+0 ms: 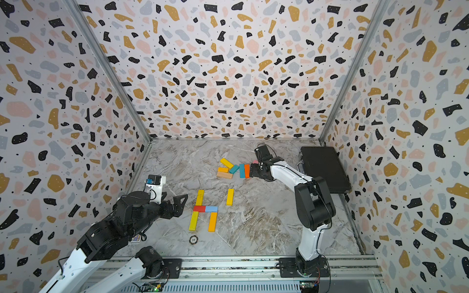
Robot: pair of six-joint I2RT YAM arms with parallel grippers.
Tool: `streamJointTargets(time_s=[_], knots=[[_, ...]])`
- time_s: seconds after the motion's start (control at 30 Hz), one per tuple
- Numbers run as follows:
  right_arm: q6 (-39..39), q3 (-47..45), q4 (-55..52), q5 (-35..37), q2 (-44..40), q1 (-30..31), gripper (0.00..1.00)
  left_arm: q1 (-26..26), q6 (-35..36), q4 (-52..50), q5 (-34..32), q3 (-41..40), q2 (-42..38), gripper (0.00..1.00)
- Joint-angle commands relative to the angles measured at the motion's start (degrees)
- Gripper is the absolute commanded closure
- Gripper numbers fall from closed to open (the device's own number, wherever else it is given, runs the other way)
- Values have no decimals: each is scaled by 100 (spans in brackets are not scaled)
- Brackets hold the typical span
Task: Assemble the letter h with building blocks
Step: Pick up the building block from the center of the board.
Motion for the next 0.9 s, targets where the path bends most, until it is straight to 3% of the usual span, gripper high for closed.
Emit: streamJointTargets(time_s=[0.0, 0.17, 0.5, 0.87], knots=[[-169, 655, -382, 712, 271, -30, 22, 36, 119, 60, 137, -53, -17, 1], [-134, 2016, -819, 819, 1279, -414, 22, 57, 124, 71, 194, -53, 5, 1], [-139, 4779, -1740, 170, 3100, -939, 25, 89, 141, 93, 263, -53, 38, 1], [-502, 3618, -713, -1170, 2711, -919, 23, 153, 160, 111, 311, -44, 43, 1]])
